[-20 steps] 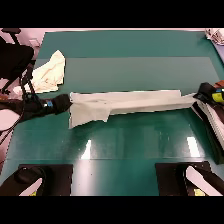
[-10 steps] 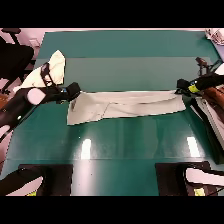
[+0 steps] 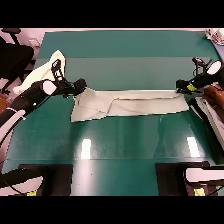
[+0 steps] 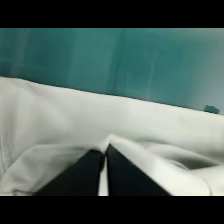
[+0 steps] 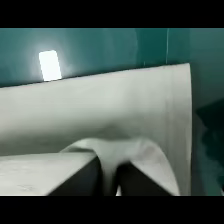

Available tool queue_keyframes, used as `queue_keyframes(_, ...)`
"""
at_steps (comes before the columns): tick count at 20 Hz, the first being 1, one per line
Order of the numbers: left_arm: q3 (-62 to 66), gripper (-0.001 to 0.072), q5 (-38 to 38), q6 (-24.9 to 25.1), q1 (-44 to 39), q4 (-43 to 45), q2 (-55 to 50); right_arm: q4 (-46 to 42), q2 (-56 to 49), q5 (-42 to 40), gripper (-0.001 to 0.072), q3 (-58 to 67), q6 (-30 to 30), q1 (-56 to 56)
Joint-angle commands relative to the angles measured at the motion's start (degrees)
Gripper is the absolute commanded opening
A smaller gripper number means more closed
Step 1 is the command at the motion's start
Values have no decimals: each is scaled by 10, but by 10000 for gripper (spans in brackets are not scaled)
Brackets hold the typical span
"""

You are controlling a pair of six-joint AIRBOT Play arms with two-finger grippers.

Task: Fold the shirts.

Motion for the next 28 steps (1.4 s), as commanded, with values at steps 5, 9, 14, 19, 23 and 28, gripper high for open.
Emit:
queue_keyframes(5,49,489,-55,52,14,11,-9,-7,9,7,572,1,-16,-20)
queue_keyframes(9,143,489,-168,112,23,18,-10,13,38,23,690,1,-34,-79)
queue_keyframes(14,181,482,-188,139,-9,13,-14,184,-8,43,690,1,-131,-149)
queue_keyframes(19,181,370,-201,151,-50,9,-62,195,-59,59,690,2,-198,-157)
queue_keyframes(23,181,370,-196,168,-61,-22,-101,172,-86,67,690,1,-218,-157)
queue_keyframes(28,206,370,-190,185,-64,-60,-150,183,-109,95,688,-6,-219,-138)
